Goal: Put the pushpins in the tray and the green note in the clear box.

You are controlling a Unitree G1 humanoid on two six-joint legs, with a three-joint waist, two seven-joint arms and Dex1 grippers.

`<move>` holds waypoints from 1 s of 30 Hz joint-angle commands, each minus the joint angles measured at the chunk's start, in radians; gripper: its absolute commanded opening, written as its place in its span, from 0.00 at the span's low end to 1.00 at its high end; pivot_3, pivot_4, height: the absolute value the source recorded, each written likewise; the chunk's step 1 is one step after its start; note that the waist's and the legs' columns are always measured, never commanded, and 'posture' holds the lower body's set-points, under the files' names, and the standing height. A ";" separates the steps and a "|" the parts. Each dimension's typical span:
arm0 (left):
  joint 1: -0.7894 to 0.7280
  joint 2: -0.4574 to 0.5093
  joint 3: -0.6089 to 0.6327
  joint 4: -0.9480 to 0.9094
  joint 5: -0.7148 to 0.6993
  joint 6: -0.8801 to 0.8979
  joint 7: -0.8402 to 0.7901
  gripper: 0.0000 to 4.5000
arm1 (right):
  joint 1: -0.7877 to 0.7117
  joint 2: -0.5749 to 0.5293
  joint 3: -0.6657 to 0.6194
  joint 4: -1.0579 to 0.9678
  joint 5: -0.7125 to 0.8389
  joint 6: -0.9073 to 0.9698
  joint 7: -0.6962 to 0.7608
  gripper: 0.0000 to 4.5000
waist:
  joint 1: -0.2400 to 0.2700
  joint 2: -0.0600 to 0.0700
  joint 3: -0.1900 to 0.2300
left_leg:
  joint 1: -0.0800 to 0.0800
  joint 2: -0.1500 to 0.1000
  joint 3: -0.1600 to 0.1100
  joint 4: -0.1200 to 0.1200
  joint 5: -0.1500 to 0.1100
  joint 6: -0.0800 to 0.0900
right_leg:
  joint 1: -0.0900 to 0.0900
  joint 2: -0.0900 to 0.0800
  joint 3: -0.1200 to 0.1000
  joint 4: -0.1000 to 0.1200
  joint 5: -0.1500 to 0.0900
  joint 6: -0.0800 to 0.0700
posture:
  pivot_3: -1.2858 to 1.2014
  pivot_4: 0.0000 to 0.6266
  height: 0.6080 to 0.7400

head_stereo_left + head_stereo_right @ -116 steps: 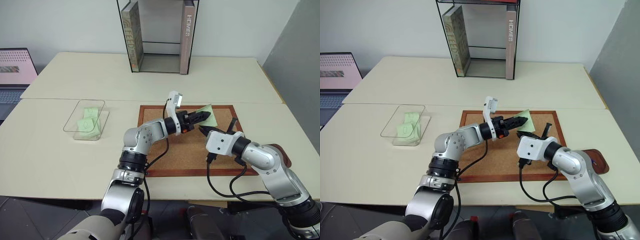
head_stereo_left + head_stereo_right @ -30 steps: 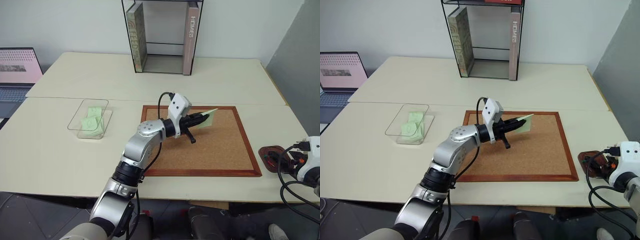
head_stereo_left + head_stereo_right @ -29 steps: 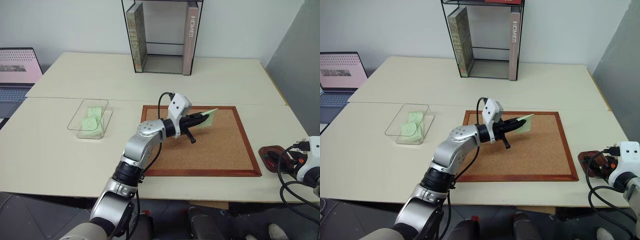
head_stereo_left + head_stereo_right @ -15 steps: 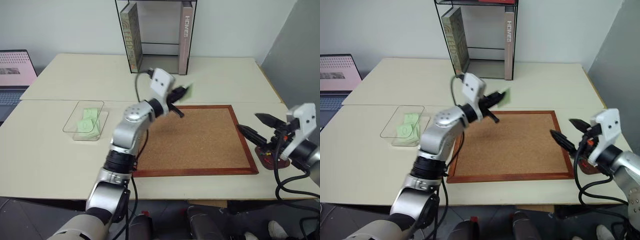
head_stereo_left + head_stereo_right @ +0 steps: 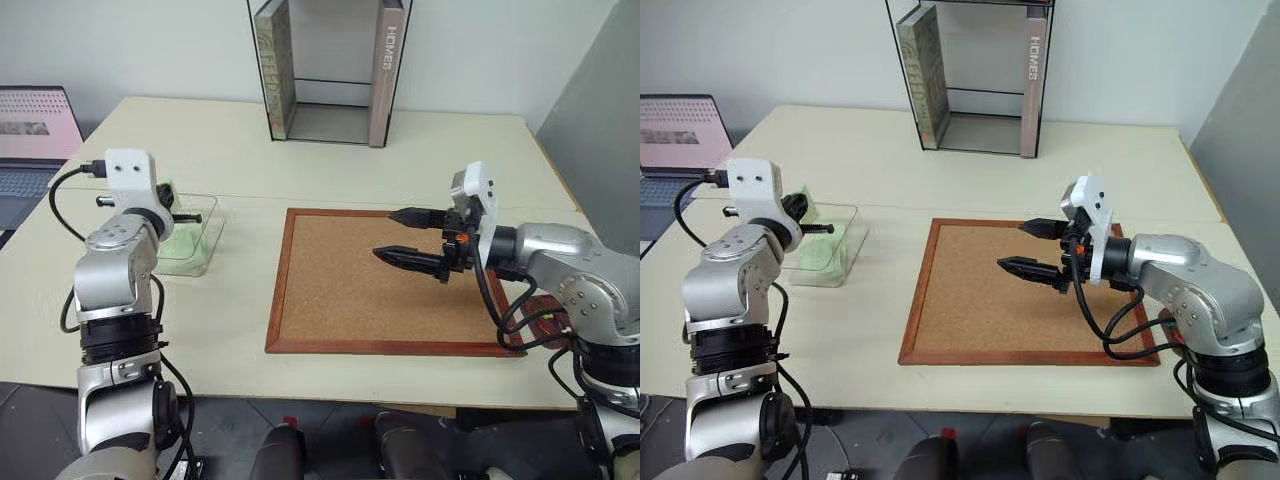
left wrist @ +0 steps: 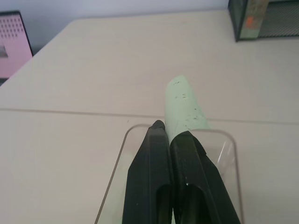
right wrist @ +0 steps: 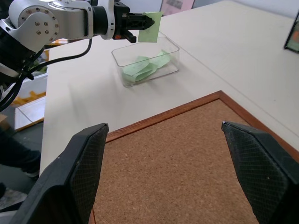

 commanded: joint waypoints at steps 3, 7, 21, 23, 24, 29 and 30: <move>0.057 0.053 -0.017 -0.085 0.004 0.041 -0.027 0.00 | -0.027 -0.023 0.048 0.024 -0.034 -0.064 0.076 0.91 | 0.002 0.000 0.000 | 0.000 0.000 -0.001 0.000 0.000 0.000 | 0.000 0.000 -0.001 0.000 0.000 0.000 | 0.52 0.24 1.00; 0.063 0.047 -0.018 -0.092 -0.008 0.084 -0.023 0.00 | -0.031 -0.013 0.059 0.037 -0.041 -0.074 0.088 0.91 | 0.004 0.000 0.000 | 0.000 0.001 -0.002 0.000 0.000 0.000 | 0.000 0.000 -0.002 0.001 0.000 0.000 | 0.52 0.24 1.00; 0.047 0.032 0.012 -0.172 -0.043 0.133 0.012 0.60 | -0.051 -0.001 0.050 0.044 -0.026 -0.057 0.096 0.92 | 0.004 0.000 0.000 | 0.000 0.001 -0.003 0.000 0.000 0.000 | 0.000 0.000 -0.004 0.001 0.003 -0.005 | 0.52 0.24 1.00; 0.053 0.042 0.005 -0.184 -0.039 0.123 0.008 0.71 | -0.051 0.000 0.049 0.042 -0.026 -0.061 0.099 0.92 | 0.004 0.000 0.000 | 0.000 0.001 -0.003 0.000 0.000 0.000 | 0.000 0.000 -0.004 0.001 0.003 -0.005 | 0.52 0.24 1.00; 0.057 0.046 0.002 -0.188 -0.039 0.119 0.002 0.75 | -0.051 -0.001 0.049 0.040 -0.026 -0.062 0.100 0.92 | 0.004 0.000 0.000 | 0.000 0.001 -0.003 0.000 0.000 0.000 | 0.000 0.000 -0.004 0.001 0.003 -0.005 | 0.52 0.24 1.00; 0.094 0.096 -0.061 -0.232 -0.036 0.060 -0.080 0.82 | -0.034 -0.016 0.057 0.010 -0.055 -0.086 0.093 0.92 | 0.004 0.000 0.000 | 0.000 0.001 -0.003 0.000 0.000 0.000 | 0.000 0.000 -0.004 0.001 0.003 -0.005 | 0.52 0.24 1.00; 0.098 0.097 -0.074 -0.250 -0.044 0.048 -0.098 0.82 | -0.026 -0.019 0.052 0.001 -0.055 -0.087 0.088 0.92 | 0.004 0.000 0.000 | 0.000 0.001 -0.003 0.000 0.000 0.000 | 0.000 0.000 -0.004 0.001 0.003 -0.005 | 0.52 0.24 1.00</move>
